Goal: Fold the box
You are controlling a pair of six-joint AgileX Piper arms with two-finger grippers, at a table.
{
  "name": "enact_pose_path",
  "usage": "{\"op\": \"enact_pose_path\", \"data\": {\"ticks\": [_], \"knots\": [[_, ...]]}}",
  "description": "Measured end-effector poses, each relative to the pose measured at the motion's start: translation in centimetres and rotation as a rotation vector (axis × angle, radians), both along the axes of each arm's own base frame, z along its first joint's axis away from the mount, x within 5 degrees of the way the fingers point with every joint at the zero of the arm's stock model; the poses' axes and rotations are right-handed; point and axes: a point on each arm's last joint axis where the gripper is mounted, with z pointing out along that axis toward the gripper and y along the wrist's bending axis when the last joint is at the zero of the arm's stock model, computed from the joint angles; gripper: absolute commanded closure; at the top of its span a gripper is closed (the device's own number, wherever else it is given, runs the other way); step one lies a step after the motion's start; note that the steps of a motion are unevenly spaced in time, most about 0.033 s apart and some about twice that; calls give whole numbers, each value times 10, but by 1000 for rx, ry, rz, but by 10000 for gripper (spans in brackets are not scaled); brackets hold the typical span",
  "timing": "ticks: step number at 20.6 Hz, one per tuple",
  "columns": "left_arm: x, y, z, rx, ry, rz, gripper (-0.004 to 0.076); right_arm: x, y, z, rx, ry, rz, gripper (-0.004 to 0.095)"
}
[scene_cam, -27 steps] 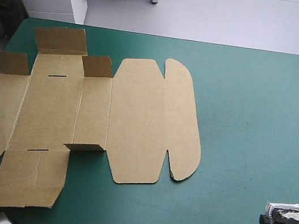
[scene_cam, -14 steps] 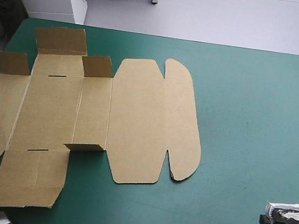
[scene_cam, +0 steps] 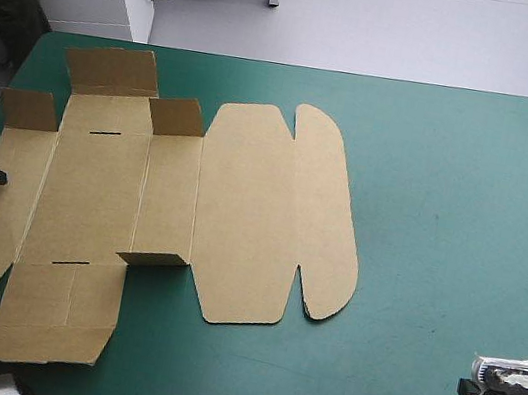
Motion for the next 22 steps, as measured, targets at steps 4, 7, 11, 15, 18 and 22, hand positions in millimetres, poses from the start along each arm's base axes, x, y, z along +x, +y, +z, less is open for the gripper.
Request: {"op": "enact_pose_path", "data": {"ticks": [4, 7, 11, 15, 18, 22], "knots": [[15, -13, -6, -28, -1, -29, 265, 0, 0, 0, 3, 0, -2, 908], [25, -23, -8, -56, -6, -36, 273, 0, 0, 0, 3, 0, -3, 908], [39, -39, -9, -106, -33, -51, 377, 0, 0, 0, 5, 1, -5, 908], [51, -55, -13, -155, -46, -66, 381, 0, 0, 0, 5, 1, -5, 908], [57, -67, -12, -159, -45, -96, 380, 0, 0, 0, 5, 1, -5, 908], [70, -91, -14, -188, -47, -147, 380, 0, 0, 0, 5, 1, -5, 908]]}}
